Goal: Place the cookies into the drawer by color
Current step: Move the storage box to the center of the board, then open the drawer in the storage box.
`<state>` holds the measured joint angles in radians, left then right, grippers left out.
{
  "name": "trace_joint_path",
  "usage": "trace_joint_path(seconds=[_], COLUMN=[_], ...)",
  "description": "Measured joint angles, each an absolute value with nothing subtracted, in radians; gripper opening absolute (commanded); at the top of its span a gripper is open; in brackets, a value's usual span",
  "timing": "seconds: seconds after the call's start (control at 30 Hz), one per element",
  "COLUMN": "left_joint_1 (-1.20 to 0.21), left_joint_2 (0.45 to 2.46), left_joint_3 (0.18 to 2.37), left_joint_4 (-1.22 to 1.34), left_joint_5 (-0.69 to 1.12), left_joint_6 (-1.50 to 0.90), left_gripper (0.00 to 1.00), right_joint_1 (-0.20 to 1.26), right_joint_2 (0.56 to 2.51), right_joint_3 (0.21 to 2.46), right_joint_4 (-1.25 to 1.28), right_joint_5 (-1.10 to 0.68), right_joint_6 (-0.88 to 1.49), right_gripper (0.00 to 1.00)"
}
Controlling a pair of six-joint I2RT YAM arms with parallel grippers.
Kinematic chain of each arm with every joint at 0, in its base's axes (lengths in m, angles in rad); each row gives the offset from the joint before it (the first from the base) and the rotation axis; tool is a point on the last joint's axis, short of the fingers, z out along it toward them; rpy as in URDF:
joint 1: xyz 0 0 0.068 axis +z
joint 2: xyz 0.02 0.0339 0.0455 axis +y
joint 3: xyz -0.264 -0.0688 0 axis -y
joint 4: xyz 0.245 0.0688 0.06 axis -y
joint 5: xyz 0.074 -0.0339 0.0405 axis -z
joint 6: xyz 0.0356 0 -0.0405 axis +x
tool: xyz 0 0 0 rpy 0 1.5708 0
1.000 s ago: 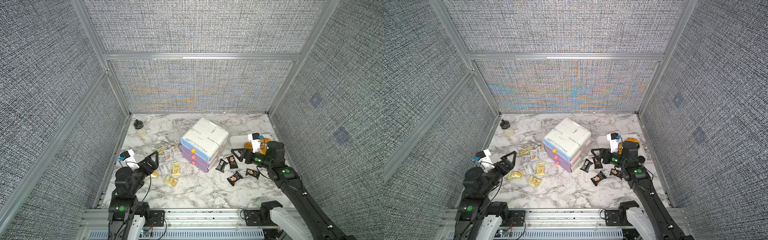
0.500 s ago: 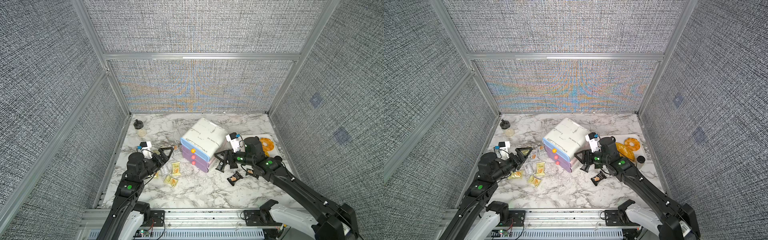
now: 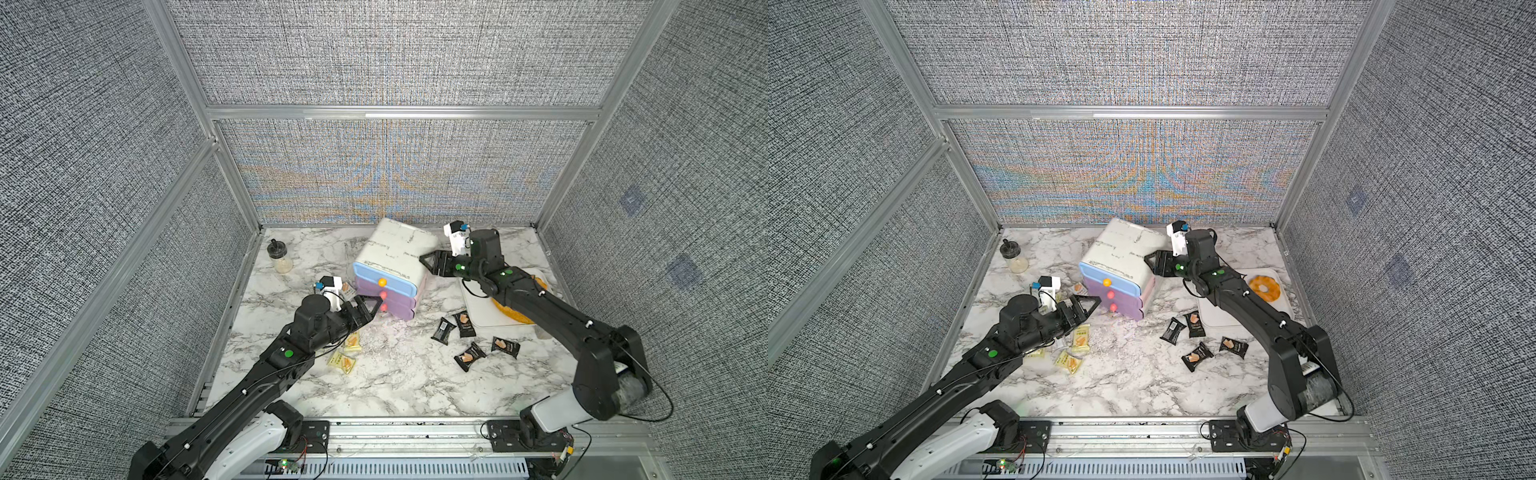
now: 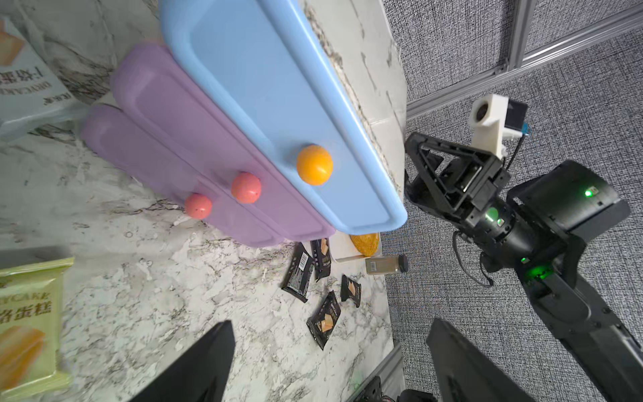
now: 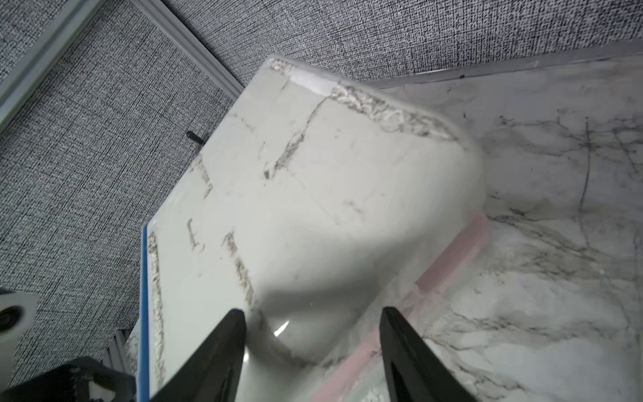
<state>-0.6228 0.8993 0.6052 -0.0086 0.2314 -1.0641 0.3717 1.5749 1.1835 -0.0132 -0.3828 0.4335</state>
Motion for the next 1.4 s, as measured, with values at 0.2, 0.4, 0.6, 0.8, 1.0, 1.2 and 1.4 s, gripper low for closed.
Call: trace_joint_path(seconds=[0.2,0.4,0.6,0.8,1.0,1.2,1.4], left_joint_1=[-0.665,-0.667,-0.667,-0.667,-0.665,-0.651,-0.627], left_joint_2=[1.045,1.137,1.227,1.308,1.351,1.382,1.423], left_joint_3=[0.699,0.756,0.81,0.855,0.892,0.908,0.944], left_joint_4=[0.017,0.02,0.059,0.081,0.088,0.091,0.094], left_joint_5=[0.175,0.131,0.112,0.095,0.06,0.033,0.045], left_joint_6=[-1.024,-1.004,-0.998,-0.999,-1.0,-0.998,-0.983], left_gripper=[0.8,0.79,0.69,0.59,0.58,0.54,0.51], right_joint_1=[0.319,0.316,0.315,0.314,0.316,0.344,0.387], right_joint_2=[1.695,1.579,1.384,1.351,1.399,1.464,1.544], right_joint_3=[1.299,1.249,1.113,1.088,1.152,1.237,1.347], right_joint_4=[0.016,-0.067,-0.092,-0.117,-0.131,-0.158,-0.197], right_joint_5=[-0.435,-0.382,-0.303,-0.302,-0.345,-0.366,-0.362], right_joint_6=[0.437,0.426,0.4,0.37,0.352,0.333,0.308], right_gripper=[0.64,0.66,0.71,0.75,0.77,0.78,0.79])
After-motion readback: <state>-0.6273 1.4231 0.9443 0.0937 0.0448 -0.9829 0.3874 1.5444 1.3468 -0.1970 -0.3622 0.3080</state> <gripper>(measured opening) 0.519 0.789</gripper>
